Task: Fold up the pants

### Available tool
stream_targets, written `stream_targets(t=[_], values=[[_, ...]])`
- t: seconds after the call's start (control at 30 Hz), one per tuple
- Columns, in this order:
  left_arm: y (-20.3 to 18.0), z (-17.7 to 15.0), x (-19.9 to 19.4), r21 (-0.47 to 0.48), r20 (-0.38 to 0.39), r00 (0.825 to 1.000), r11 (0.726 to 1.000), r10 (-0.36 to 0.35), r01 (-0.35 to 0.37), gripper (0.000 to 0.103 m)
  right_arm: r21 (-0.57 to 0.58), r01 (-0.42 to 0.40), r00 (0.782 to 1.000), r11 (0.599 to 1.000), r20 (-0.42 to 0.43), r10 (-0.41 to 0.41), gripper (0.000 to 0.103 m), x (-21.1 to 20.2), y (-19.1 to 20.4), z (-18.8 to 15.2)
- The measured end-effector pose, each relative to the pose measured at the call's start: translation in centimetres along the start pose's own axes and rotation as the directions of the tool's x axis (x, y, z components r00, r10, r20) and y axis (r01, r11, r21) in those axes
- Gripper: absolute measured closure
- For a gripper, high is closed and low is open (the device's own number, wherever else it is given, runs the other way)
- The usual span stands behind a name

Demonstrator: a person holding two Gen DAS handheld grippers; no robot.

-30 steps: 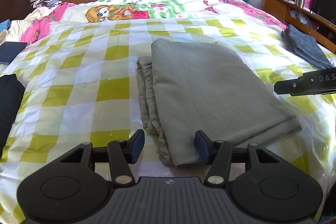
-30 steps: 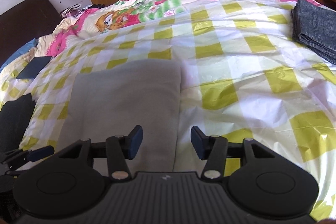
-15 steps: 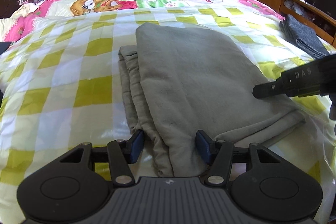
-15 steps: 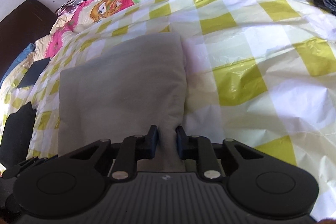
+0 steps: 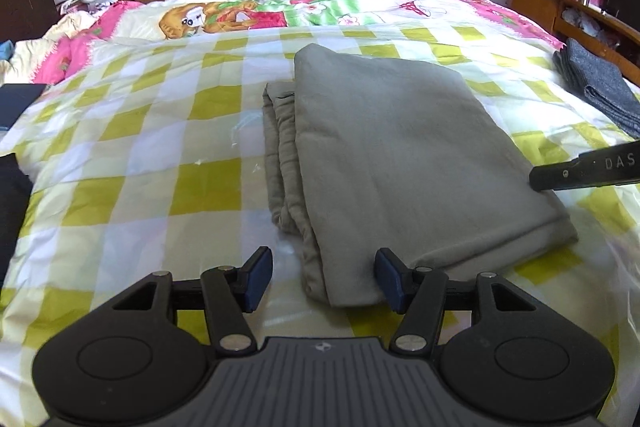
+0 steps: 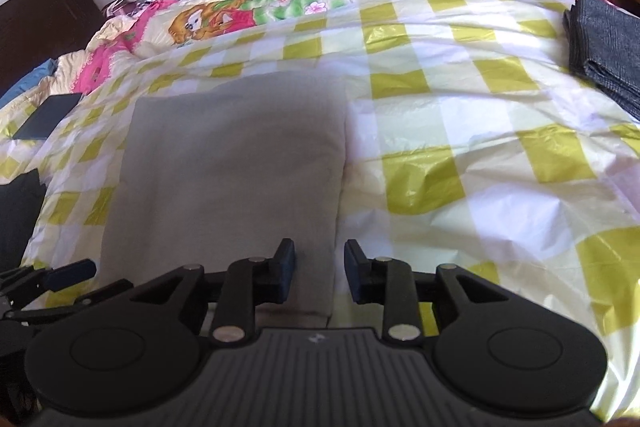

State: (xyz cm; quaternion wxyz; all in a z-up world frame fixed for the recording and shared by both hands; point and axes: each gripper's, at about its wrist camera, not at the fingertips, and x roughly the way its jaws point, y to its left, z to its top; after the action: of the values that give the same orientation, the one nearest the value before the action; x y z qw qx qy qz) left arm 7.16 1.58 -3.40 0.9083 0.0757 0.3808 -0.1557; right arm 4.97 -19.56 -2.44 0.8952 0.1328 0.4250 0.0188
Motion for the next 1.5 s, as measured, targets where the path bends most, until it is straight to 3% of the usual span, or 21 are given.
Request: stream_targets(t=[0.2,0.57,0.63,0.77,1.17,1.5], values=[[-1.3,-1.5,-1.1,0.026,-0.021,1.0,1.0,0.009,-0.008,0.033,0.005,-0.011,1.0,1.0,0.014,0.011,0.064,-1.8,0.9,-1.4],[-1.7,-2.0,-3.3,-0.012,-0.002,1.0,1.0,0.011,-0.011,0.032,0.003,-0.046,0.999,0.999,-0.006,0.046,0.064,-3.0,2.2,-2.2],[-1.8,-2.1,-3.8,-0.02,0.006,1.0,1.0,0.019,-0.018,0.031,0.001,-0.057,0.998,0.998,-0.006,0.057,0.064,-3.4,2.6,-2.8],[-2.0,-2.5,-4.6,-0.014,0.028,0.998,0.998,0.055,-0.054,0.017,0.001,-0.079,0.997,0.997,-0.004,0.079,0.064,-4.4,3.2,-4.3],[-2.6,-3.9,-6.7,-0.023,0.049,0.994,0.995,0.101,-0.1,0.0,0.015,-0.09,0.996,0.996,0.008,0.09,0.063,-6.6,4.2,-6.3],[-2.5,-5.2,-8.4,-0.065,0.061,0.992,0.992,0.11,-0.106,0.0,0.008,-0.088,0.996,0.996,-0.014,0.089,0.062,-7.8,4.4,-8.6]])
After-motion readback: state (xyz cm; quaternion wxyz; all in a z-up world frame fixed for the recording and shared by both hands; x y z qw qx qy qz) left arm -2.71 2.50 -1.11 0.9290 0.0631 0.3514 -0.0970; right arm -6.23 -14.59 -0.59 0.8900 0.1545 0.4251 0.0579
